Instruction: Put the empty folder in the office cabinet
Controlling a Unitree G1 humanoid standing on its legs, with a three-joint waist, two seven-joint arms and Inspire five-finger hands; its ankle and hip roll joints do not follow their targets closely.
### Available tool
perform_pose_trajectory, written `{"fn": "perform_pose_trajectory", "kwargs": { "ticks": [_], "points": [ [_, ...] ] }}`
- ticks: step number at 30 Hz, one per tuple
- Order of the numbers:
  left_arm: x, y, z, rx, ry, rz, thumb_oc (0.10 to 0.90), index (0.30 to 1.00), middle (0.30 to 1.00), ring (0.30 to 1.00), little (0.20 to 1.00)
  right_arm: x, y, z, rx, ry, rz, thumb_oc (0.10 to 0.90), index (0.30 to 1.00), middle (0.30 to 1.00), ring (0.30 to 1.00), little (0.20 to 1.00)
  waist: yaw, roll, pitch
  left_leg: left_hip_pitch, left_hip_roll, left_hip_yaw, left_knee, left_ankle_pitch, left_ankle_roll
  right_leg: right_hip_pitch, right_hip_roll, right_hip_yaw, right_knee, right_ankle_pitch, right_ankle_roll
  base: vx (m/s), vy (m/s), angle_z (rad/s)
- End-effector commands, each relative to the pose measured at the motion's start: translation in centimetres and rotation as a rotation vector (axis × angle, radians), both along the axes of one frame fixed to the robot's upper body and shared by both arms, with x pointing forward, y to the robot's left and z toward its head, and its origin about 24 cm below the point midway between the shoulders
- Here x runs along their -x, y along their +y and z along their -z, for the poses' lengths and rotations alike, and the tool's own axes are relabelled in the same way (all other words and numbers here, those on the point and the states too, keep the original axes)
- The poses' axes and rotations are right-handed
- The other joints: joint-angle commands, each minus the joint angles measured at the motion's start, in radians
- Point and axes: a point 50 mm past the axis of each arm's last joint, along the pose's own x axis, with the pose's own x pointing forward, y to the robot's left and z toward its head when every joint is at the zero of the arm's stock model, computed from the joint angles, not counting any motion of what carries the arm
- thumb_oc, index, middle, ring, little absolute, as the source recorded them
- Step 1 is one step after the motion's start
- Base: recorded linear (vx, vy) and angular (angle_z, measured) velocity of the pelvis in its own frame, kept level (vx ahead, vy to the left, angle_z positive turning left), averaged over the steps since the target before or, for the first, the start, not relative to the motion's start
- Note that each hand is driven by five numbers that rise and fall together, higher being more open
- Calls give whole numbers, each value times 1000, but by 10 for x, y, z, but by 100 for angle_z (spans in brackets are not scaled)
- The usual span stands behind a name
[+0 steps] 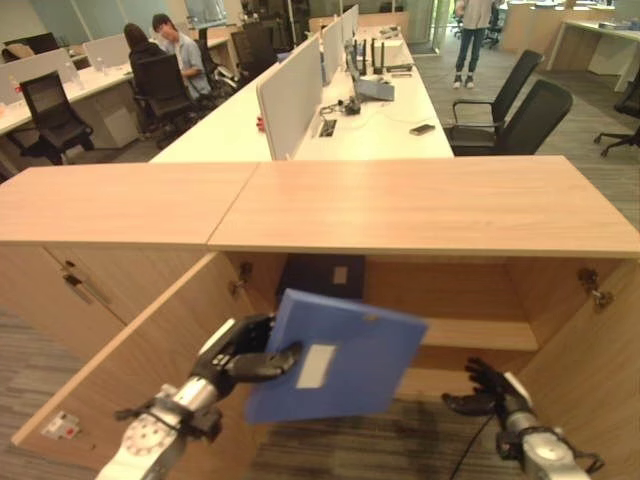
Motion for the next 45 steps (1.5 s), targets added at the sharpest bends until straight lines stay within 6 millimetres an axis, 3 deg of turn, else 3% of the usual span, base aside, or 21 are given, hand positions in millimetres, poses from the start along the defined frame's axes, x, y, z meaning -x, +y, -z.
{"fn": "perform_pose_trajectory", "kwargs": {
  "ticks": [1,5,9,13,14,15,16,17,19,28,45],
  "points": [
    [-29,9,-69,-182,-344,77,400,300,300,300,300,-39,-8,-47,179,-192,-115,800,900,900,900,900,3,-51,-53,-32,-14,-42,-3,-55,-26,78,-36,-46,7,-99,61,0,0,0],
    [-32,17,-84,-390,-399,95,400,300,300,300,300,-46,-20,-67,341,-197,-175,800,900,900,900,900,7,-52,-54,-35,-14,-43,-3,-54,-25,77,-37,-45,7,-101,61,0,0,0],
    [-35,18,-95,-487,-453,93,400,300,300,300,300,-56,-16,-83,395,-247,-225,800,900,900,900,900,8,-52,-52,-37,-13,-42,-3,-53,-25,75,-37,-45,7,-100,60,0,0,0],
    [-43,7,-104,-538,-514,152,400,300,300,300,300,-68,8,-101,344,-341,-341,800,900,900,900,900,7,-54,-52,-39,-14,-41,-3,-51,-26,72,-37,-42,7,-97,60,0,0,0],
    [-46,-1,-108,-552,-531,204,400,300,300,300,300,-73,25,-109,321,-379,-430,800,900,900,900,900,7,-55,-53,-38,-13,-40,-3,-50,-27,72,-37,-41,7,-97,59,0,0,0],
    [-47,-1,-108,-552,-531,204,400,300,300,300,300,-73,25,-109,321,-379,-430,800,900,900,900,900,7,-55,-53,-38,-13,-40,-3,-50,-27,72,-37,-41,7,-97,59,0,0,0],
    [-50,-10,-112,-561,-555,259,400,300,300,300,300,-79,41,-118,299,-418,-516,800,900,900,900,900,6,-56,-54,-38,-13,-37,-3,-51,-28,71,-37,-41,7,-96,59,0,0,0],
    [-51,-10,-112,-561,-555,260,400,300,300,300,300,-79,41,-118,299,-418,-516,800,900,900,900,900,6,-56,-53,-38,-13,-37,-3,-51,-28,71,-37,-41,7,-96,59,0,0,0],
    [-56,-21,-117,-558,-573,336,400,300,300,300,300,-85,62,-127,264,-459,-621,800,900,900,900,900,6,-56,-56,-38,-12,-33,-3,-50,-29,70,-37,-40,7,-95,59,0,0,0],
    [-64,-39,-121,-518,-601,419,400,300,300,300,300,-93,105,-136,118,-550,-739,800,900,900,900,900,6,-56,-61,-36,-10,-27,-3,-49,-31,69,-36,-37,7,-95,57,0,-1,0],
    [-68,-44,-121,-564,-633,430,400,300,300,300,300,-86,139,-149,-41,-623,-867,800,900,900,900,900,5,-60,-65,-34,-7,-21,-3,-52,-33,67,-37,-34,7,-96,56,4,-1,-1]
  ]
}}
